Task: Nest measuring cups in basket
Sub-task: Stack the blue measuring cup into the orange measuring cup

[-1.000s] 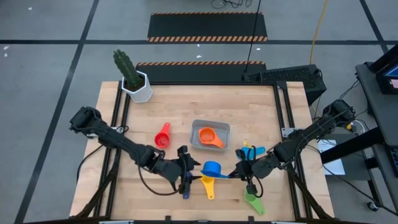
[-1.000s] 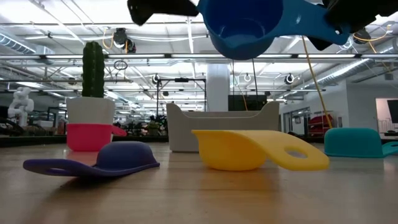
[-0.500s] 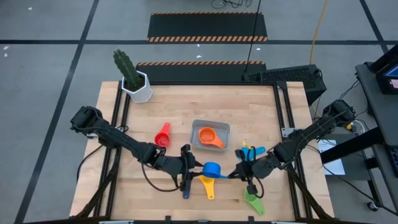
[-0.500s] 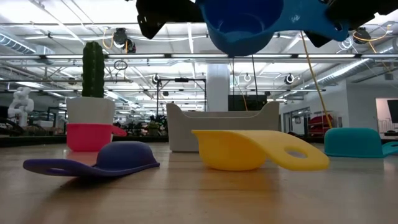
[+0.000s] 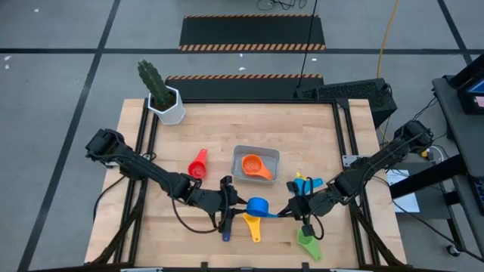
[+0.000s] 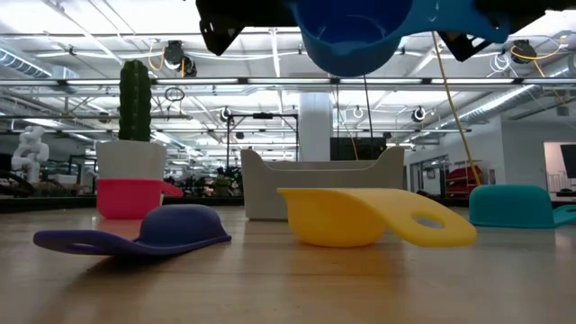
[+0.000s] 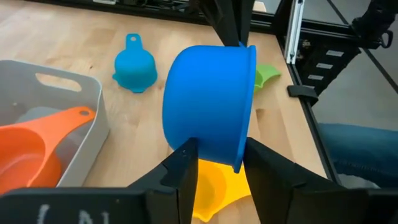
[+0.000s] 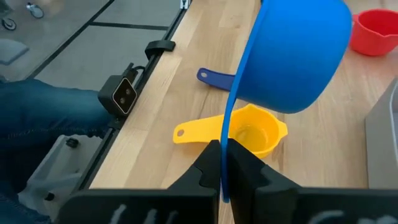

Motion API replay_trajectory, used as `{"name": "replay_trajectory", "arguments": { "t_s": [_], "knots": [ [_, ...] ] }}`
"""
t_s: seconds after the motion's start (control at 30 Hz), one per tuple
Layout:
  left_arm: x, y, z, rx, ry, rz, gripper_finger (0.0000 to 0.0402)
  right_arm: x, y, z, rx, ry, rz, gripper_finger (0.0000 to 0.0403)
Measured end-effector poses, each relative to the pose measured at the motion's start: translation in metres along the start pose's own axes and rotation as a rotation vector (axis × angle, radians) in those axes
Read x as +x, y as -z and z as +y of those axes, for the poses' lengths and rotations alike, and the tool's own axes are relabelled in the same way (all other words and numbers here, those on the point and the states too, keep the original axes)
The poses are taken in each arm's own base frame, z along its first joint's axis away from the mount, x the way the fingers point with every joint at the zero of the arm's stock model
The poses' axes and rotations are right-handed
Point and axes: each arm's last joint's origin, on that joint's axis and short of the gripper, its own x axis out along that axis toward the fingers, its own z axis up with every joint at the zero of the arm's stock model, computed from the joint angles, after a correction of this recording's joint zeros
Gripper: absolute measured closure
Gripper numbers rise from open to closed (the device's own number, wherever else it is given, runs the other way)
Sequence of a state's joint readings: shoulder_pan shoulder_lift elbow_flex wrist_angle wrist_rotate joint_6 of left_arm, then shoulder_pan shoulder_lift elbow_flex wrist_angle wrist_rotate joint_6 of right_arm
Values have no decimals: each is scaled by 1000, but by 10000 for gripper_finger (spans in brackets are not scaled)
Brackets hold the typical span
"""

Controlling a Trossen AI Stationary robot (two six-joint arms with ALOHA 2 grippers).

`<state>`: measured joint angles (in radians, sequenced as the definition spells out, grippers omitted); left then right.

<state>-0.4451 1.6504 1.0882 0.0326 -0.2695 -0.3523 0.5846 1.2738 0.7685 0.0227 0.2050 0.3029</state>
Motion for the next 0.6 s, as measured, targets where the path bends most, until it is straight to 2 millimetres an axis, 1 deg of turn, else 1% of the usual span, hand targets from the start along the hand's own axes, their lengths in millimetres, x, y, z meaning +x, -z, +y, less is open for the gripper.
{"name": "replay_trajectory", "arguments": {
  "t_s": [0.3, 0.43, 0.6],
  "knots": [
    [-3, -5, -3, -12, 19, -52, 224, -5, -2, 2, 0, -9, -18, 403],
    [-2, -5, -3, -8, 14, -51, 222, -5, -2, 2, 0, -7, -19, 403],
    [-7, -8, -3, -5, 16, -55, 233, -6, -3, 1, 7, -6, -23, 403]
  ]
}}
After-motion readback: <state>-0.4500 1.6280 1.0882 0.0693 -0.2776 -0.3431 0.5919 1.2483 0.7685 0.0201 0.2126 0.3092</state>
